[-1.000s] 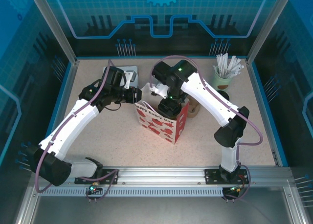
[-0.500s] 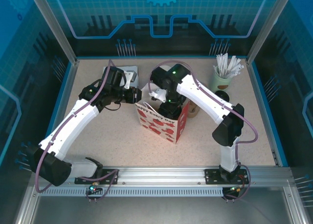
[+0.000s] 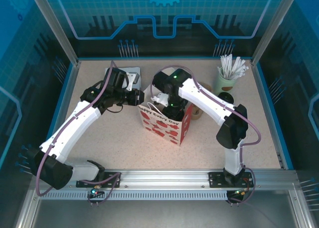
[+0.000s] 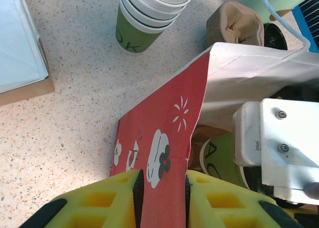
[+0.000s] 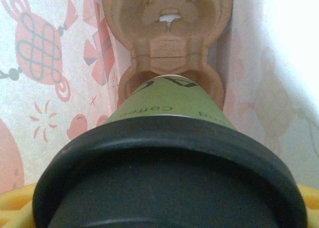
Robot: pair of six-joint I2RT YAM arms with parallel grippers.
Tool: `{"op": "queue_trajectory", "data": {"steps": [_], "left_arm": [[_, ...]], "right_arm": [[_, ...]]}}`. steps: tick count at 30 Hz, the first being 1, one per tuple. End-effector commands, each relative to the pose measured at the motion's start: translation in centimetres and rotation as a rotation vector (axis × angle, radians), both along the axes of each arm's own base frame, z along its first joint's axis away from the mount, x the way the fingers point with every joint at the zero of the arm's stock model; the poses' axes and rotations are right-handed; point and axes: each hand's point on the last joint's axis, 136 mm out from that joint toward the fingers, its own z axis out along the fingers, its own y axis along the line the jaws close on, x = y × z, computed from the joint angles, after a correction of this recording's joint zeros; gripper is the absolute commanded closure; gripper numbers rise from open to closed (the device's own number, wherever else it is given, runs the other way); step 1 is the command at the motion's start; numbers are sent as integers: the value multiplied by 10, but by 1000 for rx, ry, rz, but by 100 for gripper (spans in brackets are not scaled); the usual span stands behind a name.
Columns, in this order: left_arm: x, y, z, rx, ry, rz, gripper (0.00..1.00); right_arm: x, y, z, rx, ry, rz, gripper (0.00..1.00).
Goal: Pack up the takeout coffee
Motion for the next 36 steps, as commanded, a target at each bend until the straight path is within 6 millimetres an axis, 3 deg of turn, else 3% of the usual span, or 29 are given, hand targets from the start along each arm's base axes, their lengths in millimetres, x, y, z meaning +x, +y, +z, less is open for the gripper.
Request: {"op": "queue_trajectory", "data": {"steps": [1, 19, 36], "left_arm": [[4, 2, 5, 15, -12, -6, 72], [7, 0, 9, 13, -13, -10, 73], [6, 0, 7, 13, -8, -12, 73]], "right_arm": [[-4, -2, 3, 3, -15, 67, 25], [-6, -4, -18, -19, -2, 108, 25], [-6, -12, -56, -17, 43, 100, 25]]}}
